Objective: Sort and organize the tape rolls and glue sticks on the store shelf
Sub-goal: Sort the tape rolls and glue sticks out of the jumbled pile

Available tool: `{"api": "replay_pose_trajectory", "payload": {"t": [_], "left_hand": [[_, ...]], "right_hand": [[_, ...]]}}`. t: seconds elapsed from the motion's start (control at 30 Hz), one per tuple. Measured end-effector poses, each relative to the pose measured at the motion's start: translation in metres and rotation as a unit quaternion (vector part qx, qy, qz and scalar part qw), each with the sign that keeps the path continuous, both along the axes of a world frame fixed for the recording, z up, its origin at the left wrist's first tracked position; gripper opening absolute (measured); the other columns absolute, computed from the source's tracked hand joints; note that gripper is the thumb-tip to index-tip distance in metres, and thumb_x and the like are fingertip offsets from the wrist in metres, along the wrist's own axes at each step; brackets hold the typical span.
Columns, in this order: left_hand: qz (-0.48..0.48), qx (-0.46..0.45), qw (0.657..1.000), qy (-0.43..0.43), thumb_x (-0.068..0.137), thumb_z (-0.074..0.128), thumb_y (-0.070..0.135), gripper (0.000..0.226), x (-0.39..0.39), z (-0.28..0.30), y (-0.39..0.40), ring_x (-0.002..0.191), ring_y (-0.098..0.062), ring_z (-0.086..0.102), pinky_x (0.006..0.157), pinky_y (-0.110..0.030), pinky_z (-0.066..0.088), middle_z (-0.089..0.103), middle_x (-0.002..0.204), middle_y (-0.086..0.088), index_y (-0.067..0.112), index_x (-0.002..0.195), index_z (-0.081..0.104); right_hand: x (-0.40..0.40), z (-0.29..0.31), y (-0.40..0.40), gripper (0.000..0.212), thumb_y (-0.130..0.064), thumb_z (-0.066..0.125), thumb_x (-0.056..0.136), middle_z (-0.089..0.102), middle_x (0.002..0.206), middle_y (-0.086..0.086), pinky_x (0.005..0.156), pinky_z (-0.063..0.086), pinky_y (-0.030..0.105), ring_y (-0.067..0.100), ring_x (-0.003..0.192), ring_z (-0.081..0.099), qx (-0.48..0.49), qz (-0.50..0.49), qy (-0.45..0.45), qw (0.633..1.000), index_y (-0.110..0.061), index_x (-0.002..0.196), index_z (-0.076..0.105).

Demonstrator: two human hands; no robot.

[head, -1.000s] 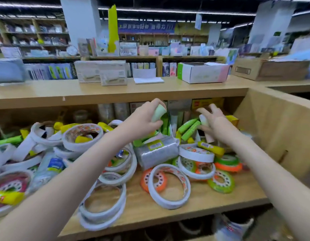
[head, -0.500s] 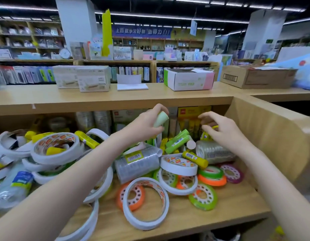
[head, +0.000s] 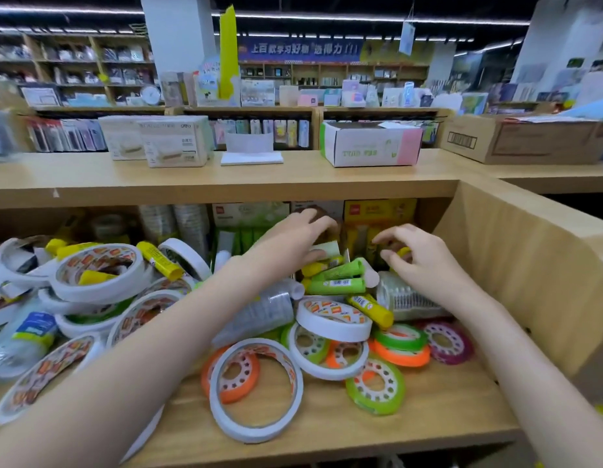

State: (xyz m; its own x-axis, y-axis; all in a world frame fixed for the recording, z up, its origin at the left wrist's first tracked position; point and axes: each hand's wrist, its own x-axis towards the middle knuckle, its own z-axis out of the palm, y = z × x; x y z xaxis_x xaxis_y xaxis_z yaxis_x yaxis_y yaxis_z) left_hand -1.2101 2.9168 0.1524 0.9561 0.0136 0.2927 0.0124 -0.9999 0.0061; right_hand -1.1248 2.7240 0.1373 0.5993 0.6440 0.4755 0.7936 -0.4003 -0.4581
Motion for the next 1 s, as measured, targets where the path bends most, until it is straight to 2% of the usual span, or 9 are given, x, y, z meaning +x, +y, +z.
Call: {"api": "replay_pose_trajectory", "payload": {"t": [0.13,0.23,0.3,0.37,0.47,0.57,0.67,0.87,1.0], "left_hand": [[0.004,0.044,0.999,-0.016,0.095,0.048,0.017,0.026,-0.014,-0.004,0.008,0.104,-0.027,0.05,0.083,-0.034,0.037,0.053,0.12,-0.005,0.018,0.119,0.059],[-0.015,-0.047,0.994,-0.093,0.093,0.051,0.019,0.022,-0.034,-0.013,0.01,0.105,-0.024,0.052,0.085,-0.033,0.034,0.057,0.117,-0.004,0.016,0.112,0.063],[-0.062,-0.107,0.986,-0.111,0.092,0.048,0.034,0.028,-0.054,-0.018,0.005,0.102,-0.016,0.054,0.083,-0.032,0.039,0.059,0.111,0.002,0.018,0.108,0.065],[-0.102,-0.124,0.983,-0.085,0.089,0.041,0.048,0.04,-0.072,-0.024,-0.004,0.104,-0.009,0.053,0.088,-0.031,0.037,0.06,0.11,0.009,0.023,0.109,0.065],[-0.107,-0.086,0.99,-0.024,0.086,0.035,0.06,0.05,-0.079,-0.037,-0.012,0.108,-0.008,0.05,0.094,-0.031,0.03,0.062,0.11,0.01,0.027,0.109,0.066],[-0.087,-0.014,0.996,-0.007,0.082,0.029,0.067,0.062,-0.076,-0.048,-0.012,0.108,-0.015,0.054,0.098,-0.036,0.029,0.067,0.104,0.005,0.025,0.103,0.07],[-0.081,-0.002,0.997,-0.012,0.081,0.026,0.071,0.068,-0.073,-0.05,-0.01,0.107,-0.016,0.054,0.098,-0.034,0.027,0.068,0.103,0.004,0.024,0.1,0.071],[-0.087,-0.02,0.996,0.008,0.076,0.022,0.076,0.073,-0.074,-0.045,-0.008,0.11,-0.011,0.049,0.092,-0.023,0.02,0.066,0.105,0.007,0.027,0.103,0.069],[-0.094,-0.083,0.992,0.028,0.075,0.032,0.072,0.063,-0.073,-0.036,-0.007,0.102,-0.008,0.051,0.093,-0.027,0.03,0.065,0.1,0.008,0.028,0.102,0.068]], "right_hand": [[-0.008,-0.002,-0.002,0.013,-0.009,0.057,0.088,0.056,0.094,-0.001,0.067,0.037,0.009,0.013,0.085,0.055,0.004,0.011,-0.023,1.0,-0.013,0.098,0.065],[-0.027,0.0,-0.02,0.012,-0.022,0.061,0.086,0.061,0.088,-0.002,0.07,0.042,0.012,0.008,0.08,0.055,-0.038,0.043,-0.058,0.997,-0.019,0.096,0.067],[-0.043,-0.005,-0.035,0.022,-0.034,0.058,0.087,0.063,0.092,-0.004,0.072,0.048,0.027,0.009,0.083,0.058,-0.11,0.042,-0.084,0.989,-0.025,0.106,0.064],[-0.058,-0.014,-0.041,0.036,-0.045,0.049,0.09,0.062,0.099,-0.008,0.074,0.048,0.031,0.011,0.093,0.058,-0.195,0.014,-0.112,0.974,-0.034,0.124,0.051],[-0.066,-0.028,-0.034,0.049,-0.05,0.039,0.093,0.05,0.086,-0.009,0.065,0.039,0.028,0.016,0.097,0.053,-0.235,-0.025,-0.124,0.964,-0.042,0.139,0.025],[-0.061,-0.038,-0.025,0.051,-0.045,0.047,0.091,0.056,0.094,-0.004,0.067,0.039,0.03,0.019,0.1,0.048,-0.186,-0.037,-0.083,0.978,-0.047,0.138,0.028],[-0.064,-0.05,-0.022,0.049,-0.036,0.058,0.087,0.063,0.107,-0.003,0.076,0.046,0.033,0.019,0.101,0.049,-0.105,-0.059,-0.015,0.993,-0.047,0.132,0.042],[-0.065,-0.058,-0.02,0.03,-0.023,0.064,0.083,0.065,0.089,0.001,0.066,0.035,0.031,0.019,0.087,0.05,-0.007,-0.115,-0.076,0.99,-0.026,0.112,0.067],[-0.062,-0.048,-0.021,0.02,-0.021,0.067,0.08,0.069,0.085,0.001,0.068,0.045,0.033,0.021,0.081,0.059,0.042,-0.109,-0.086,0.989,-0.02,0.1,0.071]]}}
